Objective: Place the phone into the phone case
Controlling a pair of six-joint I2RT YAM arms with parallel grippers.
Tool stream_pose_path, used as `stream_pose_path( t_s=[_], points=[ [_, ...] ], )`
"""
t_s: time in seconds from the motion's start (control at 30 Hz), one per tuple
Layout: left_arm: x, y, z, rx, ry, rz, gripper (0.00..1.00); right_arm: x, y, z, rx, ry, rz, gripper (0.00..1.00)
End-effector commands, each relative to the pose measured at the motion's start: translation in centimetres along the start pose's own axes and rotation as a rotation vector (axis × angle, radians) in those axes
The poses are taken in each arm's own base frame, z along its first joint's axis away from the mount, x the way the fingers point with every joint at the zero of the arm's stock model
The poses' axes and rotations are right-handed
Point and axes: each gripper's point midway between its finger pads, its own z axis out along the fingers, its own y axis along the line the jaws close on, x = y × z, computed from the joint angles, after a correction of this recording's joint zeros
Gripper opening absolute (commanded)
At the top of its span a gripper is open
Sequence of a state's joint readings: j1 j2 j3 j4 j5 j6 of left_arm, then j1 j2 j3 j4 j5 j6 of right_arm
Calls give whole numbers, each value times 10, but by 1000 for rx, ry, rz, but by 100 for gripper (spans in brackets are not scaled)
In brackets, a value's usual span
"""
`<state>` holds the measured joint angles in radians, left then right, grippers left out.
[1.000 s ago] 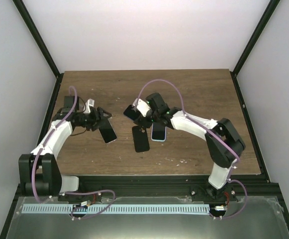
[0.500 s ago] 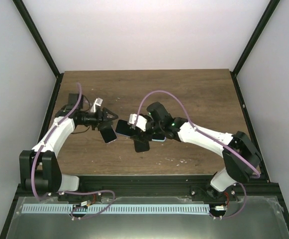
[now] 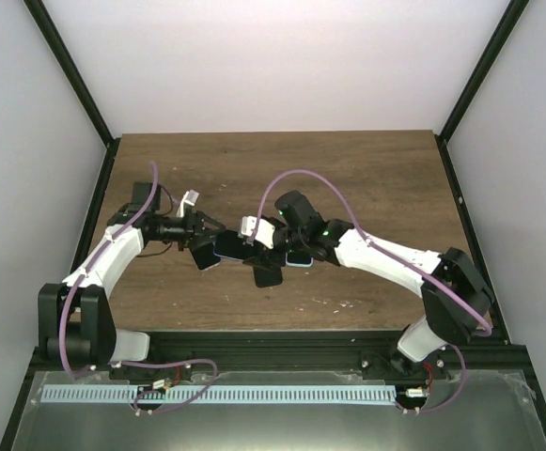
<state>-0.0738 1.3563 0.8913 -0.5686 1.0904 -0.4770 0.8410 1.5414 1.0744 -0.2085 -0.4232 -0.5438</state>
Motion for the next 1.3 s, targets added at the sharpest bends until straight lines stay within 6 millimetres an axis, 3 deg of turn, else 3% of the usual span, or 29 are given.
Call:
stream_pose_path(
  t_s=[0.0, 0.1, 0.3, 0.47, 0.5, 0.53, 0.8, 0.97, 1.1, 1.2, 1.27],
  points=[
    [1, -6, 0, 30, 5, 20, 33, -37, -3, -14, 21, -108, -78, 63],
    [2, -8, 0, 49, 3, 15, 20, -36, -1, -15, 20, -109, -79, 63],
    [4, -8, 0, 54, 2, 4, 5, -29, 4, -17, 18, -108, -74, 64],
    [3, -6, 1, 51, -5, -9, 0, -32, -10, -23, 103, -119, -11, 83],
    [1, -7, 1, 52, -12, -9, 0, -35, -14, -26, 131, -133, 30, 94],
    [0, -7, 1, 54, -20, -9, 0, -37, -18, -29, 151, -147, 112, 99],
    [-17, -18, -2, 86, -96, 11, 0, -55, -30, -78, 261, -378, 618, 100],
    [-35, -33, -8, 120, -182, 14, 0, -70, -23, -88, 135, -465, 963, 100],
    [-50, -62, -15, 239, -291, -10, 0, -68, -25, -79, 79, -460, 1202, 84],
    [-58, -92, -23, 294, -358, 47, 0, -62, -27, -81, 54, -560, 1351, 54],
    [-62, -103, -24, 300, -396, 59, 0, -63, -33, -83, 65, -604, 1388, 45]
  ],
)
